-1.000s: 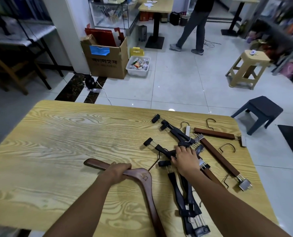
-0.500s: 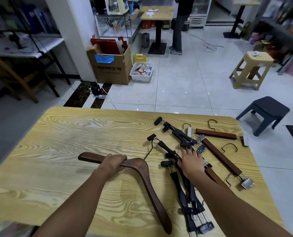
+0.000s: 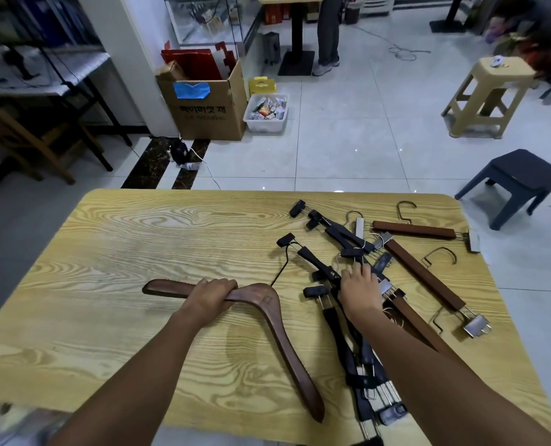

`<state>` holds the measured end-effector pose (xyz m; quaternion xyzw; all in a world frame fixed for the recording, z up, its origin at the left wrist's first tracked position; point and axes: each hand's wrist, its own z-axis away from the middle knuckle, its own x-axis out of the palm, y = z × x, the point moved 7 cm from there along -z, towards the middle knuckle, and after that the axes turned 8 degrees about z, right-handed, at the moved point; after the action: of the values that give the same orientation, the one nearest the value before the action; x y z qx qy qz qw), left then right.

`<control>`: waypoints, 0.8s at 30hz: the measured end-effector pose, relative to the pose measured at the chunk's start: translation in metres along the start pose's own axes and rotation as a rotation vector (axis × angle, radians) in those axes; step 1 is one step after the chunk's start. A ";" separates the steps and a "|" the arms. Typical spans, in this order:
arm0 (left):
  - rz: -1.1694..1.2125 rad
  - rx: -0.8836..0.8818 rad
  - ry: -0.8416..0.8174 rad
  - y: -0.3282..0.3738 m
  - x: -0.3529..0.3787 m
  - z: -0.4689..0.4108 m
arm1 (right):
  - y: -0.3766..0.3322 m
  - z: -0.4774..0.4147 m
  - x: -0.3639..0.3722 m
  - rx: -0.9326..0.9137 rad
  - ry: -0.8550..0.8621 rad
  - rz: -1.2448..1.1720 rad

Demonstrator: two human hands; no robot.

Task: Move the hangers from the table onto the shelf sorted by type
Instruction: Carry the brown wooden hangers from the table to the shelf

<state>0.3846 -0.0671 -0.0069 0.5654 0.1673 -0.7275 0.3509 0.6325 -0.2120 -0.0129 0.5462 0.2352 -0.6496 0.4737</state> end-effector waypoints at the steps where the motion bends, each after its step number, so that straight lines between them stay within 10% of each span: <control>1: -0.001 0.003 -0.001 0.000 0.000 0.000 | -0.003 -0.003 0.001 -0.010 0.002 0.007; 24: 0.179 -0.063 0.118 -0.002 -0.035 0.014 | -0.048 -0.011 -0.021 -0.179 0.063 -0.251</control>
<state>0.3777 -0.0635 0.0302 0.6084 0.1594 -0.6531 0.4218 0.5955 -0.1741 -0.0063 0.4882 0.3732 -0.6629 0.4278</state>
